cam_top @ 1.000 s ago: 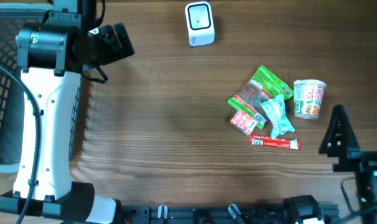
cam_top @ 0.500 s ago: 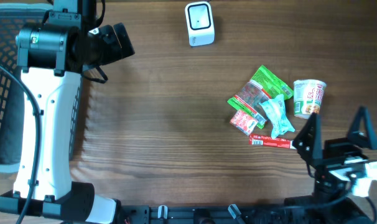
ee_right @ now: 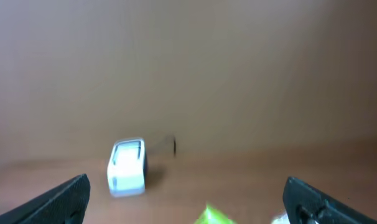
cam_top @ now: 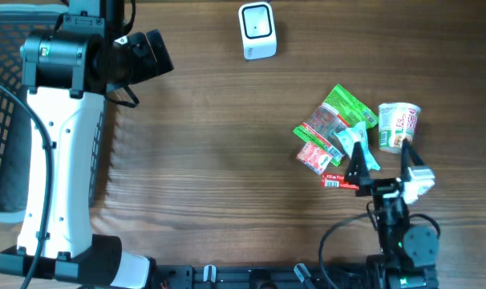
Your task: Scan the item barcode
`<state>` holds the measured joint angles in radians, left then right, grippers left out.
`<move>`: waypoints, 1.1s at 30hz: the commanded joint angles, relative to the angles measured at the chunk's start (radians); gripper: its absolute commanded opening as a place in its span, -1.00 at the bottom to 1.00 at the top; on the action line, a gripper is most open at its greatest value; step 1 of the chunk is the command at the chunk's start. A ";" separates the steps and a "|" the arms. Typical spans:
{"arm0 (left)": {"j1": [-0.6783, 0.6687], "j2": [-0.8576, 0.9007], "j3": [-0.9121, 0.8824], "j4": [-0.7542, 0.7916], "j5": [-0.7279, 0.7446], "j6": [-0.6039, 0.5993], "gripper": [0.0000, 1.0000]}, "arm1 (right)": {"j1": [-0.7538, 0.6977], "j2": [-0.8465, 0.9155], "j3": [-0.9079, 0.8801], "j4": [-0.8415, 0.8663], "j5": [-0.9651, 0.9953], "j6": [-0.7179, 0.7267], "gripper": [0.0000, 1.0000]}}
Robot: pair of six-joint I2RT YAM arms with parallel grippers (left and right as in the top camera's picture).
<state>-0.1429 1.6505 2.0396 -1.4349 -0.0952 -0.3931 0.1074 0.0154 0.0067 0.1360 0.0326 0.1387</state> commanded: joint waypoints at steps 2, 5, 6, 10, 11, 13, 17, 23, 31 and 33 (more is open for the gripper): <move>0.005 -0.001 0.003 0.000 0.005 0.020 1.00 | -0.005 -0.012 -0.002 -0.130 -0.043 -0.068 0.99; 0.005 -0.001 0.003 0.000 0.005 0.020 1.00 | -0.005 -0.012 -0.002 -0.134 -0.069 -0.150 1.00; 0.005 -0.001 0.003 -0.001 0.005 0.020 1.00 | -0.005 -0.012 -0.002 -0.134 -0.069 -0.158 0.99; 0.005 -0.001 0.003 0.000 0.005 0.020 1.00 | -0.005 -0.012 -0.002 -0.133 -0.069 -0.158 1.00; 0.005 -0.001 0.003 0.000 0.005 0.020 1.00 | -0.005 -0.012 -0.002 -0.133 -0.069 -0.158 0.99; 0.005 -0.001 0.003 -0.001 0.005 0.020 1.00 | -0.005 -0.012 -0.002 -0.134 -0.069 -0.158 0.99; 0.005 -0.001 0.003 0.000 0.005 0.020 1.00 | -0.005 -0.012 -0.002 -0.133 -0.069 -0.158 1.00; 0.005 -0.001 0.003 0.000 0.005 0.020 1.00 | -0.005 -0.012 -0.002 -0.134 -0.069 -0.158 0.99; 0.005 -0.001 0.003 0.000 0.005 0.020 1.00 | -0.005 -0.012 -0.002 -0.133 -0.069 -0.158 0.99; 0.005 -0.001 0.003 -0.001 0.005 0.020 1.00 | -0.005 -0.012 -0.002 -0.134 -0.069 -0.157 0.99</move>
<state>-0.1429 1.6505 2.0396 -1.4357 -0.0948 -0.3931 0.1074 0.0135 0.0059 -0.0002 -0.0227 -0.0059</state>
